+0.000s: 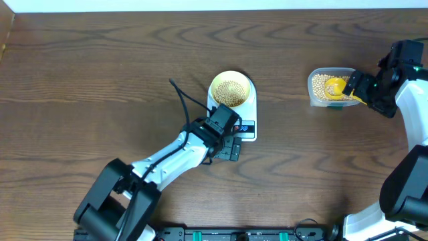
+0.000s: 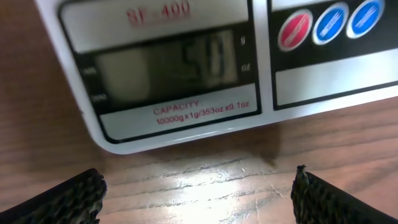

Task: Scoop item into bowl and weigh 50g on scale

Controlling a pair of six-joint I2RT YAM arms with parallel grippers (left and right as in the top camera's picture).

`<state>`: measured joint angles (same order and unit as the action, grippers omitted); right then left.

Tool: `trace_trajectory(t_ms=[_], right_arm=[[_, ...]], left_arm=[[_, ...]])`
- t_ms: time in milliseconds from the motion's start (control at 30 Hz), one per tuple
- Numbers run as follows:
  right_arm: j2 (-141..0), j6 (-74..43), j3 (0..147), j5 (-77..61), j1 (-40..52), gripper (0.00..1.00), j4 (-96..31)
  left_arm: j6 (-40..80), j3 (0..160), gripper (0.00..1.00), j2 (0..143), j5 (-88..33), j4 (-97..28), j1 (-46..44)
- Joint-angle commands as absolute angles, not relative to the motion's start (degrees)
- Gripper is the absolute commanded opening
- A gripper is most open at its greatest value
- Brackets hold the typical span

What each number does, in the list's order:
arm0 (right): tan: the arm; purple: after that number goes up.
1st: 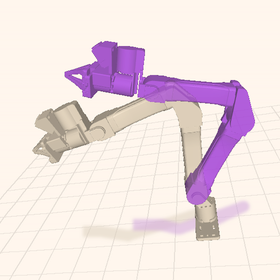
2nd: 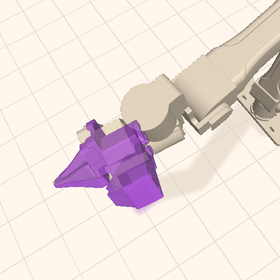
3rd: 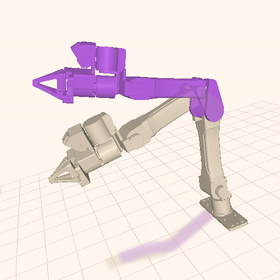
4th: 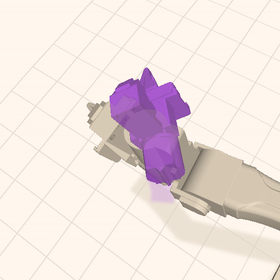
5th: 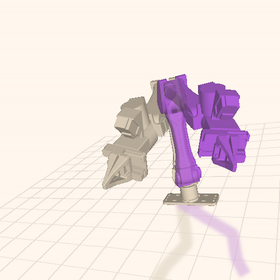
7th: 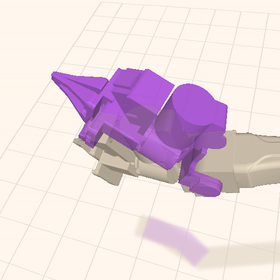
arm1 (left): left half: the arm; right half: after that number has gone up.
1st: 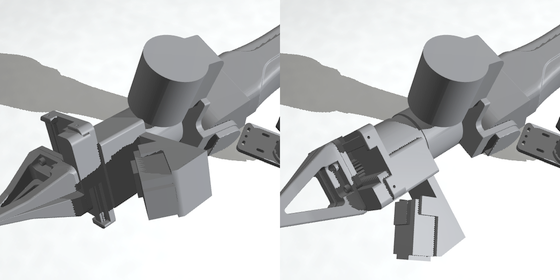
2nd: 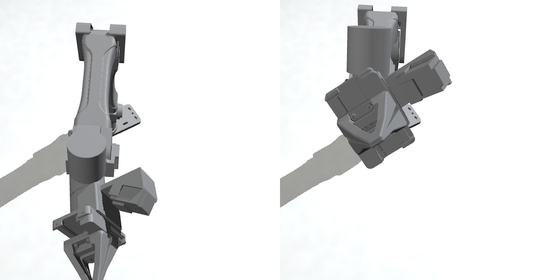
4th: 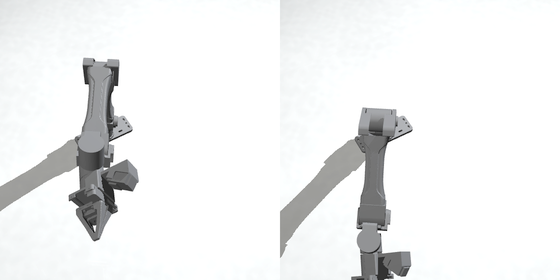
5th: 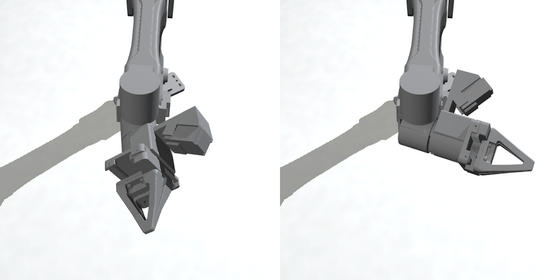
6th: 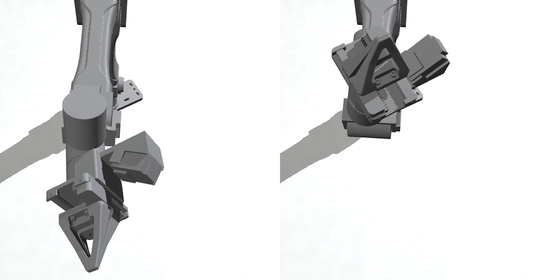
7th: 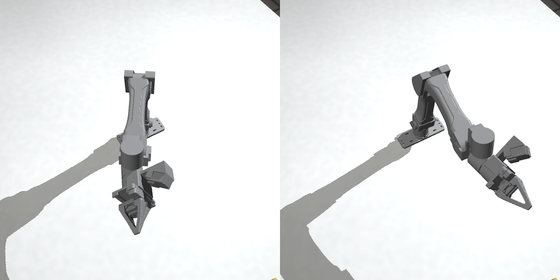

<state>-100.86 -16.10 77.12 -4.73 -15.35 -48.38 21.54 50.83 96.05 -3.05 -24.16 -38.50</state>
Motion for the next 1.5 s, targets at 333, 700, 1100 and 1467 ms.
trace_trajectory(t_ms=[333, 700, 1100, 1467], right_arm=[[-100.4, -15.81, 77.23, -4.86, -15.29, 0.99, -48.42], [-100.4, -15.81, 77.23, -4.86, -15.29, 0.99, -48.42], [-100.4, -15.81, 77.23, -4.86, -15.29, 0.99, -48.42], [-100.4, -15.81, 77.23, -4.86, -15.29, 0.99, -48.42]], left_arm=[[26.28, 49.95, 0.98, 98.48, -2.57, -23.9, -41.63], [30.37, 47.94, 0.98, 98.72, -2.55, -23.88, -41.87], [30.76, 47.83, 0.98, 98.7, -2.57, -22.83, -41.87], [30.76, 47.86, 0.98, 98.7, -2.55, -22.83, -41.87]])
